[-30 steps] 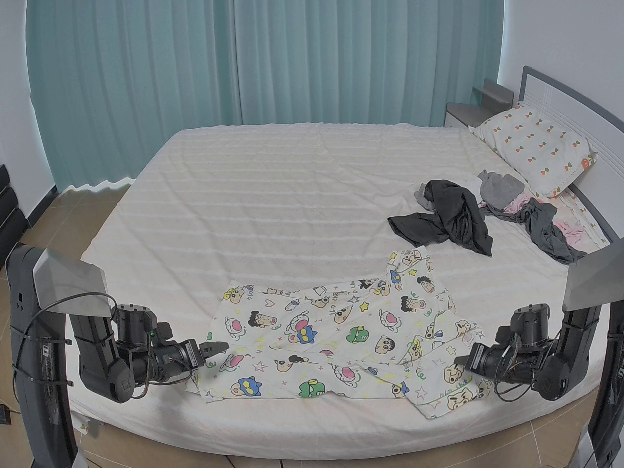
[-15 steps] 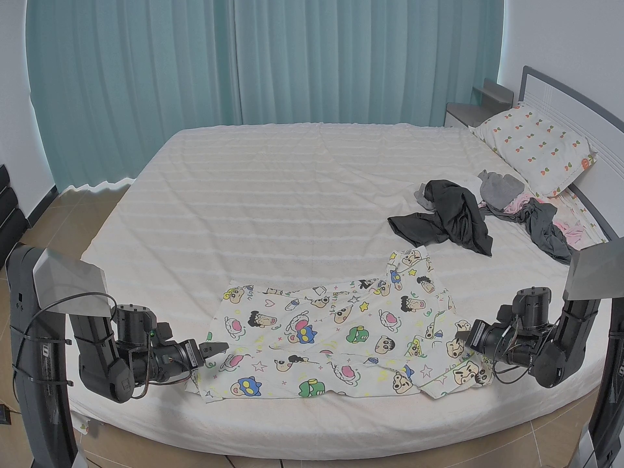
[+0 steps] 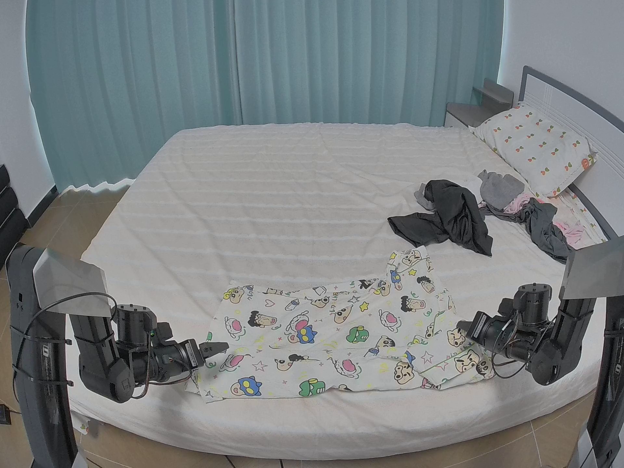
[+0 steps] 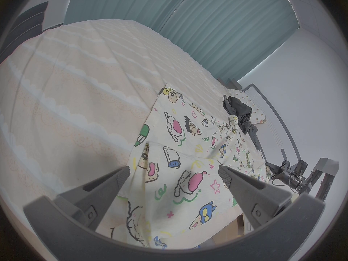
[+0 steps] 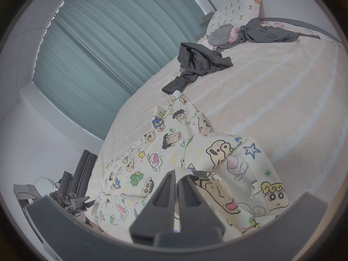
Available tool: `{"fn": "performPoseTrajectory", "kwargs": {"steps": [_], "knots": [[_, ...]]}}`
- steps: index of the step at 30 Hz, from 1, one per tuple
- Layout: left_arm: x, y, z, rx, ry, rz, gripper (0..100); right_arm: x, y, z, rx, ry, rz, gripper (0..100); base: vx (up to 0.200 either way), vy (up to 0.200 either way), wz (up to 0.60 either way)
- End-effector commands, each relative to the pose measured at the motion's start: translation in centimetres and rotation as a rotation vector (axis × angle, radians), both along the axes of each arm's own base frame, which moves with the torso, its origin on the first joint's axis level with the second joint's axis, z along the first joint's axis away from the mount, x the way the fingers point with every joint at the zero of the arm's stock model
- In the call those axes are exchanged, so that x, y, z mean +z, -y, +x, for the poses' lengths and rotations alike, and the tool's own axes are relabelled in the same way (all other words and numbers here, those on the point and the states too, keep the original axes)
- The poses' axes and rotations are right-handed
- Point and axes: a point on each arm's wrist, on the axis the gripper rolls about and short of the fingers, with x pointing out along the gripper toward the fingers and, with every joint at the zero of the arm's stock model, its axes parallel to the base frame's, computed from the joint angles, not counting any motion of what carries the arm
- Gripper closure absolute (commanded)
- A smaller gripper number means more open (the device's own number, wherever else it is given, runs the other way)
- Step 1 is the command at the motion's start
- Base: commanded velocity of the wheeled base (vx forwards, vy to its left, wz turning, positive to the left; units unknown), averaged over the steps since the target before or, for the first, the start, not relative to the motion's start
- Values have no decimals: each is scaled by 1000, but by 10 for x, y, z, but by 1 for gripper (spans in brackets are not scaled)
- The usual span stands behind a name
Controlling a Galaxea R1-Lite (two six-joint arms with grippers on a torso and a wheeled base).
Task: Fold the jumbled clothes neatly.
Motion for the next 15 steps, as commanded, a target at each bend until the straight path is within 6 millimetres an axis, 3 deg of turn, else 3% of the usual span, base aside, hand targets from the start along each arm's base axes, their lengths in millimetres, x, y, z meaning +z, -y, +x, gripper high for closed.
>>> {"fn": "performPoseTrajectory", "kwargs": {"steps": [1, 7, 10, 13, 15], "knots": [[0, 0, 0, 0, 1, 0, 0, -13, 3, -4, -9, -50, -7, 0, 0, 0, 0], [0, -1, 1, 3, 0, -5, 0, -10, 18, -9, -58, -54, -7, 0, 0, 0, 0], [1, -1, 1, 4, 1, -7, 0, 5, 25, -15, -81, 3, 0, 0, 0, 0, 0], [1, -1, 1, 7, 5, -10, 0, 15, 19, -28, -57, 47, 3, 0, 0, 0, 0], [1, -1, 1, 10, 13, -13, 0, 15, 5, -37, -3, 41, 8, 0, 0, 0, 0]]}}
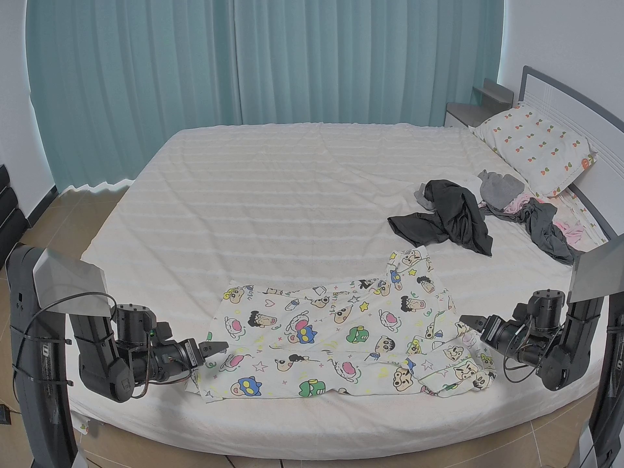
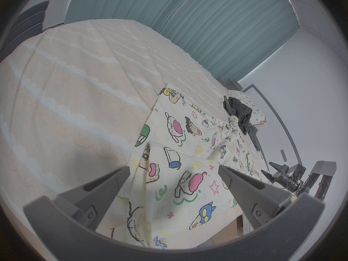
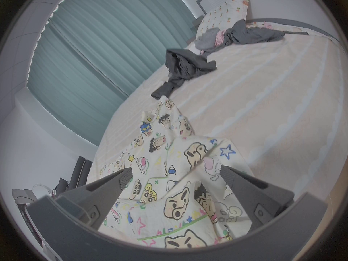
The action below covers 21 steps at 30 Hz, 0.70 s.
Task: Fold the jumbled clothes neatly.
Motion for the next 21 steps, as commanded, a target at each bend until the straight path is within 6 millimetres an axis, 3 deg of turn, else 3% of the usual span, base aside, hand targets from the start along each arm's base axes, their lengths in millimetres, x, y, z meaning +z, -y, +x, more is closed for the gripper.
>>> {"fn": "performPoseTrajectory", "kwargs": {"steps": [1, 8, 16, 21], "knots": [[1, 0, 1, 4, 14, -7, 0, 9, -23, -22, 89, 2, 4, 0, 0, 0, 0], [3, -2, 1, 8, 18, -23, 0, 1, -70, -40, 249, -72, 48, 0, 0, 0, 0], [14, -4, 7, 77, 53, -180, 0, -11, -78, -37, 266, -103, 56, 0, 0, 0, 0], [14, -4, 8, 78, 56, -182, 0, -33, -80, -37, 273, -170, 33, 0, 0, 0, 0]]}}
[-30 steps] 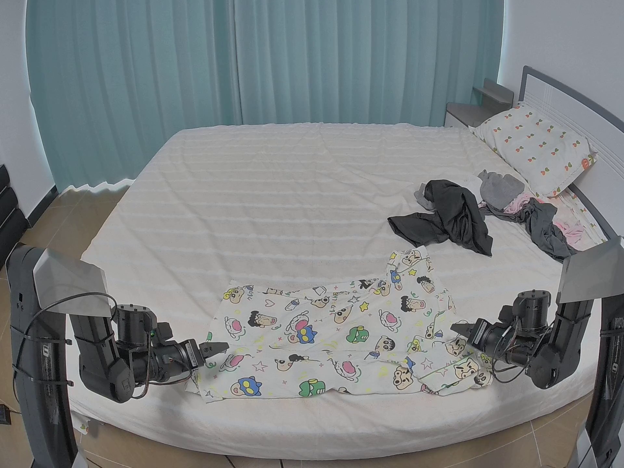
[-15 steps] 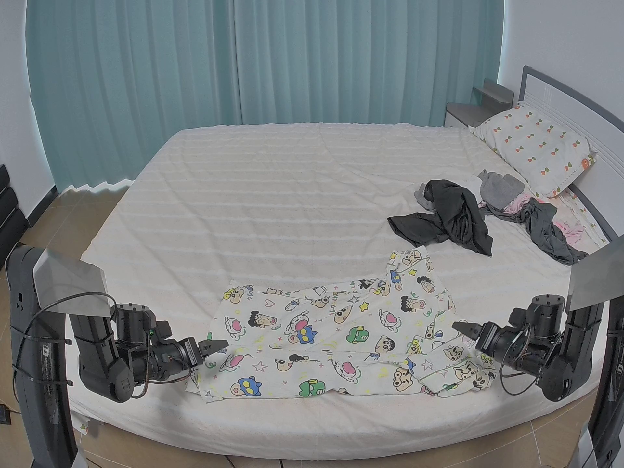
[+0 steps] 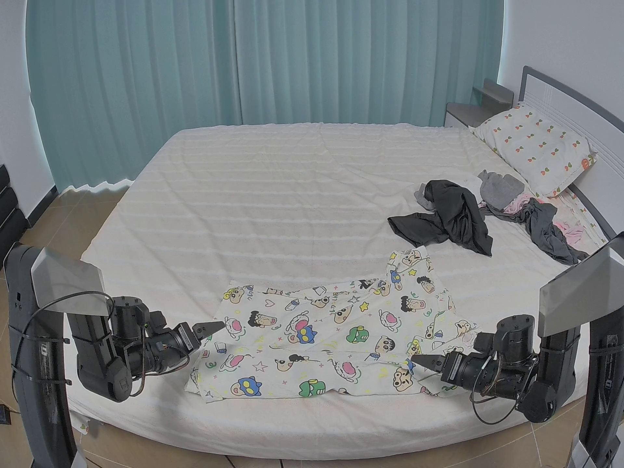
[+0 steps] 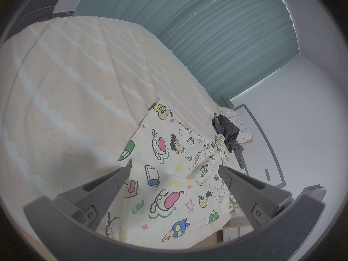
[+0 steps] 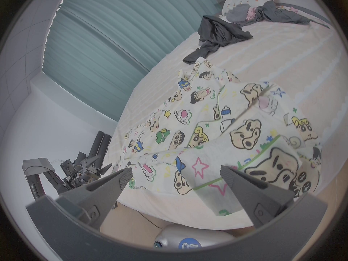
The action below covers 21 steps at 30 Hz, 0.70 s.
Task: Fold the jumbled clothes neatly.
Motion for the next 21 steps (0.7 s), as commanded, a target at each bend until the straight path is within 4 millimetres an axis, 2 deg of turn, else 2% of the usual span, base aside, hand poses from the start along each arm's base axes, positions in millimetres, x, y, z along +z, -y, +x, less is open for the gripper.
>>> {"fn": "performPoseTrajectory", "kwargs": {"steps": [1, 7, 8, 14, 18, 21], "knots": [[1, -1, 1, 3, 3, -5, 0, -19, -4, 0, 15, -48, -21, 0, 0, 0, 0], [1, -1, 1, 8, 2, -12, 0, -18, -10, 1, 30, -37, -14, 0, 0, 0, 0], [2, -2, 2, 15, 0, -21, 0, -11, -8, 2, 18, -17, -2, 0, 0, 0, 0], [5, -3, 6, 25, 13, -36, 0, 27, 16, 6, -98, 58, 98, 0, 0, 0, 0], [17, -2, 11, 71, 10, -122, 0, 30, 33, 11, -147, 70, 109, 0, 0, 0, 0], [21, -4, 12, 85, 6, -147, 0, 26, 37, 14, -159, 64, 110, 0, 0, 0, 0]]}}
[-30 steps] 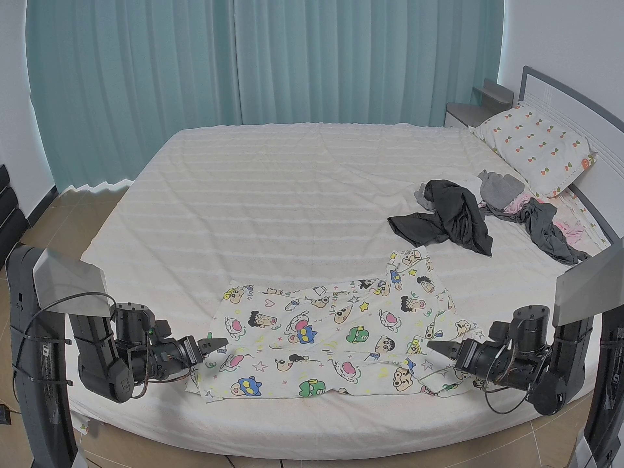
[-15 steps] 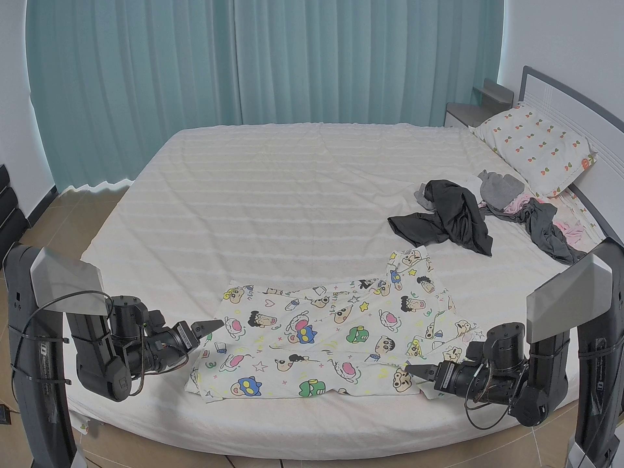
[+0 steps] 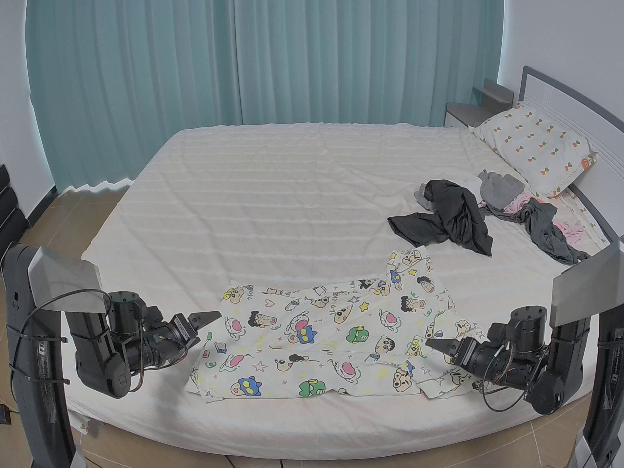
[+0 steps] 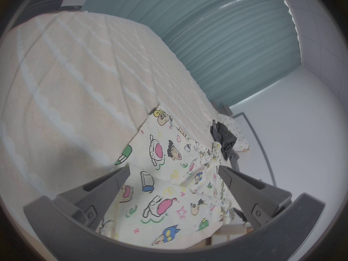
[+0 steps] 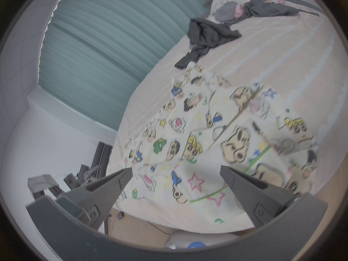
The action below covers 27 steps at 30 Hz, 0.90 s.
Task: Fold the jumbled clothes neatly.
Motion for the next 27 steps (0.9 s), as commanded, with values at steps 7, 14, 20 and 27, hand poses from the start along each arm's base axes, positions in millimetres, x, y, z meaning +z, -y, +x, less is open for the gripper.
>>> {"fn": "performPoseTrajectory", "kwargs": {"steps": [7, 14, 20, 27], "knots": [[10, -1, 3, 11, 29, -17, 0, 7, 11, 3, -38, 30, 15, 0, 171, 0, 0], [6, 0, -3, -24, 32, 30, 0, 6, 12, 4, -40, 29, 14, 0, 86, 0, 0], [3, 0, -10, -95, 38, 59, 0, 5, 12, 4, -42, 26, 13, 0, 0, 0, 0], [4, -1, -10, -93, 39, 55, 0, 3, 12, 4, -36, 22, 6, 0, 0, 0, 0]]}}
